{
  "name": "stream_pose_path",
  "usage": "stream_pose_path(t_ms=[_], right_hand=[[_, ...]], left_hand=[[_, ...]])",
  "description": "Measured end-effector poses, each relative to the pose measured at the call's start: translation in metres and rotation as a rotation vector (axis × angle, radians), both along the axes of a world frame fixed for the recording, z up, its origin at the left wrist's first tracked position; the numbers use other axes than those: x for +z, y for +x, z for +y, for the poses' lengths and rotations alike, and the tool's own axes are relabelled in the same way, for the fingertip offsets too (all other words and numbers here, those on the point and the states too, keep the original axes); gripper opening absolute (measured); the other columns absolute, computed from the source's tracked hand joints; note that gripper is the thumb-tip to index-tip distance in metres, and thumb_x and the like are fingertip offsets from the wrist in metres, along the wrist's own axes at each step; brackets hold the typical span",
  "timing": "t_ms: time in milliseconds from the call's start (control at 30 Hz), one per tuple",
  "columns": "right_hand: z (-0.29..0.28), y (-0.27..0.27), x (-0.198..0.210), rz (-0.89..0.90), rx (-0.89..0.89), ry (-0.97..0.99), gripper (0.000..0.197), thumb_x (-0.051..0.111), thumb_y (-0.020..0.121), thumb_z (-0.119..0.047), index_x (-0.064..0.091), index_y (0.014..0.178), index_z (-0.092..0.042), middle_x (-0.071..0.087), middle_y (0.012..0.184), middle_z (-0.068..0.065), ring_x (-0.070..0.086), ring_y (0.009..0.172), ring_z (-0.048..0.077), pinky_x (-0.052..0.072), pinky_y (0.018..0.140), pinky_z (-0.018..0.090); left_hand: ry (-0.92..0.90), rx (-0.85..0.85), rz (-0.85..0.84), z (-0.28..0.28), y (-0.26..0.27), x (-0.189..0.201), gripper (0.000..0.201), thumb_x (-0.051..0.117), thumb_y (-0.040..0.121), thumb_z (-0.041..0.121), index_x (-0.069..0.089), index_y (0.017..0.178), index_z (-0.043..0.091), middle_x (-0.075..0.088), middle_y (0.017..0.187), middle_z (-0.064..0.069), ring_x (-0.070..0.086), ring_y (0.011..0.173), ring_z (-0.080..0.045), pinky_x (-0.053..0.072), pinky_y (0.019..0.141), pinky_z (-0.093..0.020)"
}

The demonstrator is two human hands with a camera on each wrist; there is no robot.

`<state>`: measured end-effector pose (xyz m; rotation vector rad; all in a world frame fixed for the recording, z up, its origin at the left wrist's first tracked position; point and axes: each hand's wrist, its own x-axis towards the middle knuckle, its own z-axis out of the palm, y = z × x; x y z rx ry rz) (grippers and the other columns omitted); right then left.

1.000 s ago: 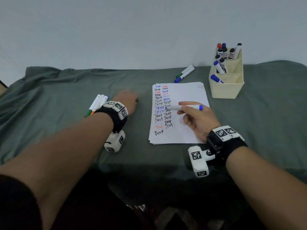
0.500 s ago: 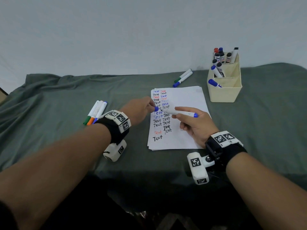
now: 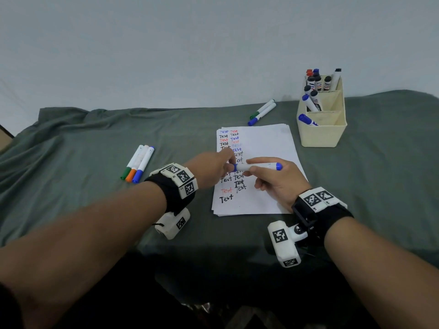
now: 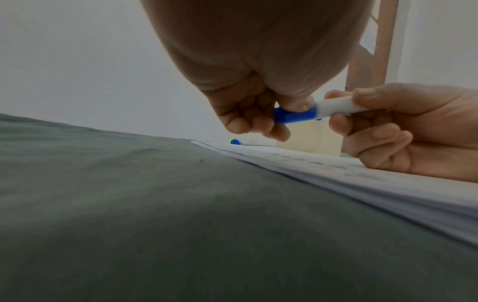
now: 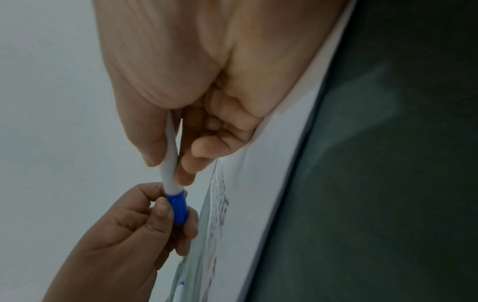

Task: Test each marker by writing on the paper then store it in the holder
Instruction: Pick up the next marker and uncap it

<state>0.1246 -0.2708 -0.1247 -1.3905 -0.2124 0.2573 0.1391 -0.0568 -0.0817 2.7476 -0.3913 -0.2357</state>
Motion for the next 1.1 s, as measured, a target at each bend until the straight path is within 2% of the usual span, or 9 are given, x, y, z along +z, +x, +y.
stream_pose_path(t_ms=[200,333,433,567,700,800,900,1000,1100], right_hand=[[0.001,-0.002,0.004,-0.046,0.043,-0.09,0.018,0.075,0.09,-0.023,0.079,0.106,-0.03,0.078,0.097,0.009,0.064,0.066,0.02,0.053,0.061,0.025],[0.002,-0.004,0.003,-0.1,0.028,-0.217,0.02,0.078,0.087,-0.03,0.077,0.107,-0.034,0.077,0.087,-0.002,0.069,0.069,0.016,0.056,0.068,0.024],[0.002,-0.002,0.003,-0.085,-0.03,-0.267,0.041,0.081,0.084,-0.034,0.067,0.123,-0.036,0.077,0.093,-0.002,0.074,0.076,0.015,0.059,0.075,0.029],[0.004,0.002,0.0,-0.038,-0.059,-0.296,0.069,0.084,0.081,-0.032,0.049,0.139,-0.028,0.07,0.11,0.002,0.075,0.087,0.017,0.061,0.084,0.036],[0.007,0.002,0.0,-0.067,-0.055,-0.403,0.048,0.08,0.085,-0.034,0.062,0.128,-0.022,0.07,0.112,-0.004,0.075,0.087,0.013,0.061,0.088,0.039],[0.007,0.001,0.0,-0.064,-0.058,-0.417,0.035,0.079,0.086,-0.033,0.069,0.117,-0.021,0.07,0.112,-0.005,0.075,0.087,0.011,0.061,0.088,0.039],[0.009,0.0,0.003,-0.054,-0.066,-0.435,0.032,0.078,0.087,-0.029,0.069,0.116,-0.02,0.069,0.113,-0.004,0.075,0.086,0.013,0.061,0.089,0.038],[0.011,-0.001,0.007,-0.081,-0.073,-0.539,0.031,0.076,0.088,-0.032,0.069,0.117,-0.022,0.068,0.115,-0.006,0.072,0.095,0.013,0.058,0.093,0.035],[0.013,-0.003,0.012,-0.13,-0.063,-0.683,0.028,0.075,0.088,-0.037,0.068,0.114,-0.028,0.066,0.114,-0.011,0.062,0.103,0.008,0.047,0.091,0.026]], left_hand=[[0.006,0.006,-0.031,0.006,-0.004,0.0,0.002,0.047,0.101,0.028,0.048,0.102,0.027,0.065,0.088,-0.001,0.06,0.078,-0.02,0.049,0.067,-0.036],[0.02,-0.083,-0.068,0.006,-0.004,0.0,0.017,0.061,0.093,0.04,0.054,0.097,0.025,0.057,0.097,0.008,0.054,0.085,-0.011,0.042,0.071,-0.025],[0.02,-0.084,-0.108,0.005,-0.007,-0.003,0.019,0.063,0.092,0.043,0.056,0.09,0.025,0.051,0.091,0.013,0.05,0.079,-0.007,0.037,0.065,-0.022],[0.095,-0.051,-0.146,0.027,-0.011,-0.005,0.023,0.066,0.09,0.043,0.059,0.091,0.021,0.053,0.084,0.011,0.05,0.073,-0.008,0.034,0.06,-0.02],[0.241,0.115,-0.186,0.071,-0.011,0.002,0.023,0.065,0.09,0.04,0.062,0.09,0.017,0.063,0.093,-0.002,0.054,0.081,-0.018,0.042,0.071,-0.03],[0.313,0.289,-0.226,0.104,-0.009,0.007,0.019,0.064,0.09,0.037,0.063,0.092,0.018,0.066,0.097,-0.005,0.058,0.087,-0.024,0.04,0.074,-0.031],[0.292,0.422,-0.264,0.126,-0.012,0.007,0.016,0.062,0.088,0.028,0.059,0.1,0.018,0.06,0.091,-0.003,0.057,0.084,-0.029,0.038,0.07,-0.032],[0.383,0.489,-0.26,0.138,-0.015,0.007,0.005,0.056,0.086,0.024,0.056,0.09,0.021,0.06,0.086,-0.002,0.051,0.074,-0.027,0.038,0.065,-0.03],[0.395,0.493,-0.213,0.141,-0.016,0.005,0.003,0.054,0.084,0.021,0.051,0.085,0.019,0.055,0.082,-0.002,0.053,0.08,-0.028,0.044,0.068,-0.032]])
